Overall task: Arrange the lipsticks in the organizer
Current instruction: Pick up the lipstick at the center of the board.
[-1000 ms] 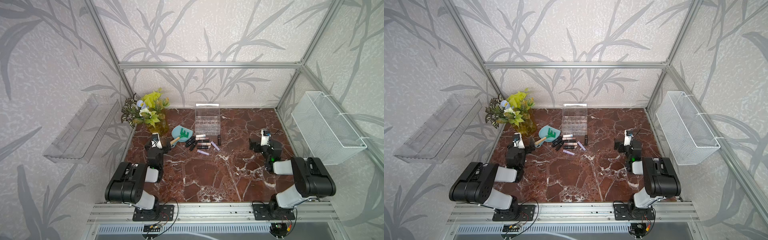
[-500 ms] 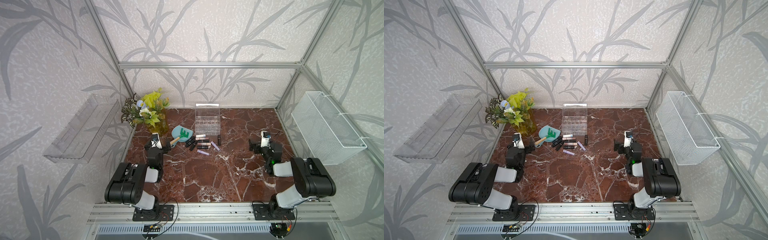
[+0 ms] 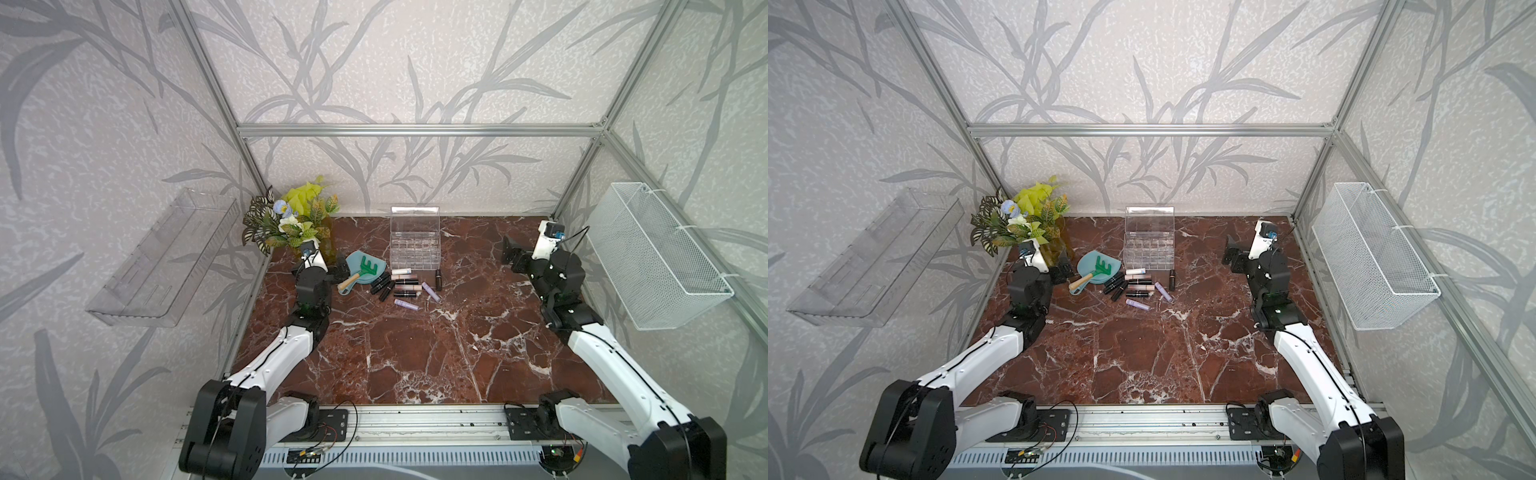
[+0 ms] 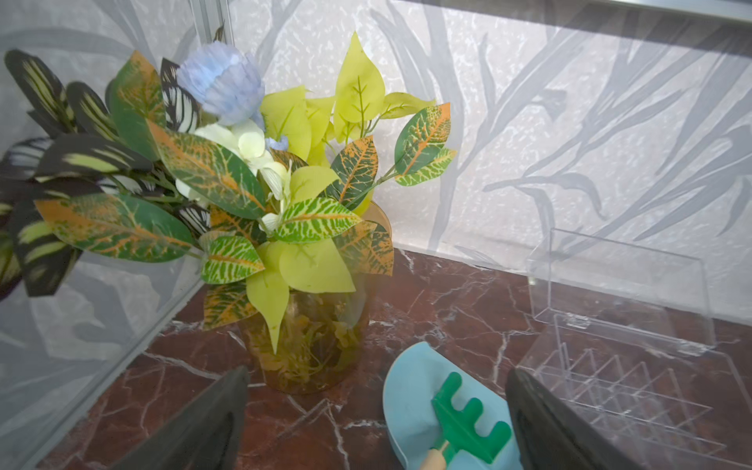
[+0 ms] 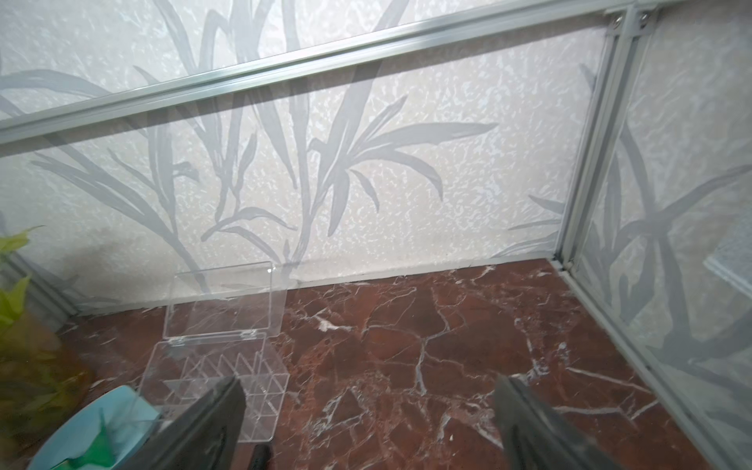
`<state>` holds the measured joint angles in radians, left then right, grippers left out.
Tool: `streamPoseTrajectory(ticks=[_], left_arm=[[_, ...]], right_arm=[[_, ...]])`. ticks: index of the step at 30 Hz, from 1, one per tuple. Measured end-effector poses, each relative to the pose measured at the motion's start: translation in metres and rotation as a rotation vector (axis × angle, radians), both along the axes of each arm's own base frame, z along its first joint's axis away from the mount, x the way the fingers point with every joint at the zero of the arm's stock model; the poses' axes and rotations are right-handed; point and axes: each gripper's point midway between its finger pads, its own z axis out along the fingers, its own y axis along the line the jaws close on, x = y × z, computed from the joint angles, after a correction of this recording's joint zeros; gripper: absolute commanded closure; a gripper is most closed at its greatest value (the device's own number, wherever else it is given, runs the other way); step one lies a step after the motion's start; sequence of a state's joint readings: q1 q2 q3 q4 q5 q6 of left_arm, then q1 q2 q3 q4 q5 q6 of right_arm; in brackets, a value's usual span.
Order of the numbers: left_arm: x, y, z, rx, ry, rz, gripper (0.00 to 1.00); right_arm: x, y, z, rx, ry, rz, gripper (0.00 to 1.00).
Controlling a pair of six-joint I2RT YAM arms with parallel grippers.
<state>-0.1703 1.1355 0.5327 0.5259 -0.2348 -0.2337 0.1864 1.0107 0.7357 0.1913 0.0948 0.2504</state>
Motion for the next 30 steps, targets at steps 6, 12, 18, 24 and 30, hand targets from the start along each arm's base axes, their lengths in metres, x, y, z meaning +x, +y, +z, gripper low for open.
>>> streamPoseTrajectory(ticks=[6, 12, 18, 24, 30], left_arm=[[-0.002, -0.037, 0.003, -0.097, -0.003, -0.220, 0.00], [-0.005, -0.069, -0.011, -0.127, 0.052, -0.394, 0.00], [-0.008, -0.081, -0.013, -0.134, 0.063, -0.458, 0.00], [-0.009, -0.083, -0.017, -0.132, 0.078, -0.470, 0.00], [-0.009, -0.087, -0.023, -0.130, 0.097, -0.483, 0.00]], right_arm=[[0.009, 0.040, -0.070, 0.040, 0.346, 0.143, 0.01], [-0.010, 0.094, -0.108, -0.017, 0.492, 0.269, 0.01], [0.010, 0.115, -0.137, -0.049, 0.625, 0.273, 0.29], [0.038, 0.141, -0.192, -0.115, 0.811, 0.275, 0.38], [0.042, 0.153, -0.218, -0.154, 0.903, 0.281, 0.40]])
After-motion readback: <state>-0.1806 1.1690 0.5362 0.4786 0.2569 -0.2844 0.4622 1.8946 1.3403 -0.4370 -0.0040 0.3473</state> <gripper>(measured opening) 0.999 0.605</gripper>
